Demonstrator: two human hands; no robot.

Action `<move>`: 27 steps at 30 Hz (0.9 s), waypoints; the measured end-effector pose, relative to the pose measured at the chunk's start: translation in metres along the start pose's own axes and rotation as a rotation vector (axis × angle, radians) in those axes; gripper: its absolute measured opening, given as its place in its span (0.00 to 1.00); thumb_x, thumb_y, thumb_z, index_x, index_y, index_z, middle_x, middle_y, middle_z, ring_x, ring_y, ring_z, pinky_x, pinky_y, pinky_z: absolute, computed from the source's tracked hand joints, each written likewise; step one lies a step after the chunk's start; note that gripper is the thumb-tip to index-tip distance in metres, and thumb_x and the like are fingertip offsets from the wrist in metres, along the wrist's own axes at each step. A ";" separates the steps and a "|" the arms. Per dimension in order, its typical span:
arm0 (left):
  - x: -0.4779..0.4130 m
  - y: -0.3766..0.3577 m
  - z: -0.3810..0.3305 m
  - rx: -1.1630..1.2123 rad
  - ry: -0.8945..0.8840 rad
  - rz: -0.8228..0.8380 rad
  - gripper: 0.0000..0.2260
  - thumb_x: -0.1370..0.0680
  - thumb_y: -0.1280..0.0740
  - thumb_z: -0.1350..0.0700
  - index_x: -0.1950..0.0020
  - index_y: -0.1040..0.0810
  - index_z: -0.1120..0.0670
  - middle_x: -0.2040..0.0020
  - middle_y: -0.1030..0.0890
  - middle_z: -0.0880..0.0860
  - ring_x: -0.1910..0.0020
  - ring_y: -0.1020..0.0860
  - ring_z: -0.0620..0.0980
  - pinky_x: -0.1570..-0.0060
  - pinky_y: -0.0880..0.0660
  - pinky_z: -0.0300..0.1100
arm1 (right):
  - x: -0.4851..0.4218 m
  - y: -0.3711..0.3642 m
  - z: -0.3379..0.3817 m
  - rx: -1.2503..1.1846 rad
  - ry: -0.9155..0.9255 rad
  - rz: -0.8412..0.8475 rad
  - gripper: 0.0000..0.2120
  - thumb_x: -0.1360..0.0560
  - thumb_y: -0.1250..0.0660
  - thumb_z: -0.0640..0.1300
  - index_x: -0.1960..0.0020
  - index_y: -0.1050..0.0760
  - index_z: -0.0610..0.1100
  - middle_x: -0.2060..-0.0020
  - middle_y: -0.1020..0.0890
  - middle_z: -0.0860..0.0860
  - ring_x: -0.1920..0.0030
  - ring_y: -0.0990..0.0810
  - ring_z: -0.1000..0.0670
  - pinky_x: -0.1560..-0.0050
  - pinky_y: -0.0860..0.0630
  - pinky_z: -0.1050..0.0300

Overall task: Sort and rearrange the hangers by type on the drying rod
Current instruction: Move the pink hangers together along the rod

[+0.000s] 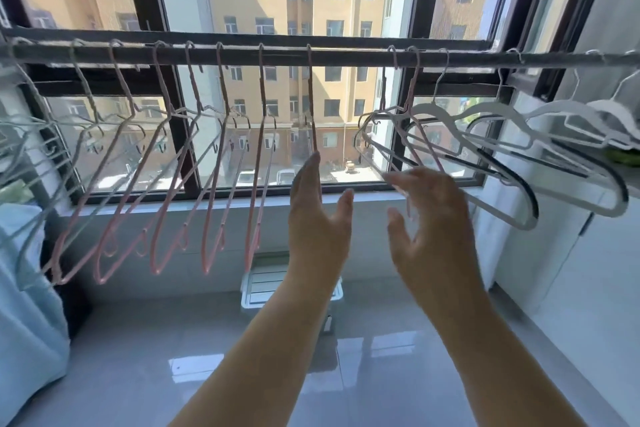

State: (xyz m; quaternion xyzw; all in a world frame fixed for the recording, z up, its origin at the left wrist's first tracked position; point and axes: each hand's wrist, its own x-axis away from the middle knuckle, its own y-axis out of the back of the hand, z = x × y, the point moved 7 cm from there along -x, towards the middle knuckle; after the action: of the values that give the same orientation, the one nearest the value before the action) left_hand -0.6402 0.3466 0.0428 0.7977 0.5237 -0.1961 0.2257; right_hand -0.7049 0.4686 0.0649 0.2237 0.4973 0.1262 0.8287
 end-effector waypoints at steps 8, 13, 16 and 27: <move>0.019 -0.044 -0.018 0.244 0.026 0.218 0.24 0.25 0.35 0.62 0.30 0.36 0.54 0.36 0.28 0.49 0.37 0.29 0.43 0.35 0.33 0.35 | -0.018 -0.010 -0.062 -0.220 -0.374 0.309 0.20 0.23 0.39 0.41 0.32 0.36 0.46 0.45 0.25 0.53 0.48 0.25 0.52 0.49 0.32 0.60; 0.031 -0.071 0.004 0.166 0.129 0.395 0.19 0.22 0.39 0.57 0.31 0.35 0.54 0.34 0.29 0.51 0.35 0.29 0.47 0.46 0.32 0.28 | -0.018 -0.030 -0.076 -0.517 -0.510 0.335 0.09 0.28 0.39 0.45 0.52 0.24 0.55 0.54 0.19 0.58 0.45 0.22 0.50 0.41 0.28 0.49; 0.033 -0.071 0.013 0.155 0.187 0.375 0.21 0.21 0.40 0.56 0.29 0.38 0.52 0.32 0.30 0.51 0.38 0.31 0.43 0.57 0.34 0.18 | -0.021 -0.029 -0.072 -0.747 -0.532 0.283 0.09 0.24 0.41 0.44 0.53 0.23 0.53 0.53 0.16 0.54 0.43 0.21 0.52 0.38 0.29 0.51; 0.046 -0.063 0.034 0.036 0.233 0.387 0.25 0.21 0.42 0.51 0.26 0.46 0.50 0.30 0.33 0.51 0.35 0.31 0.46 0.41 0.35 0.35 | -0.079 -0.050 -0.051 -0.862 -0.446 0.242 0.13 0.20 0.49 0.41 0.55 0.27 0.45 0.58 0.18 0.51 0.53 0.18 0.51 0.37 0.28 0.44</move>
State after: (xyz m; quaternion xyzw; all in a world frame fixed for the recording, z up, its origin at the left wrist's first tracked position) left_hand -0.6841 0.3837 -0.0203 0.9046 0.3796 -0.0652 0.1828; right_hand -0.7882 0.4040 0.0802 -0.0613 0.1813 0.3646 0.9113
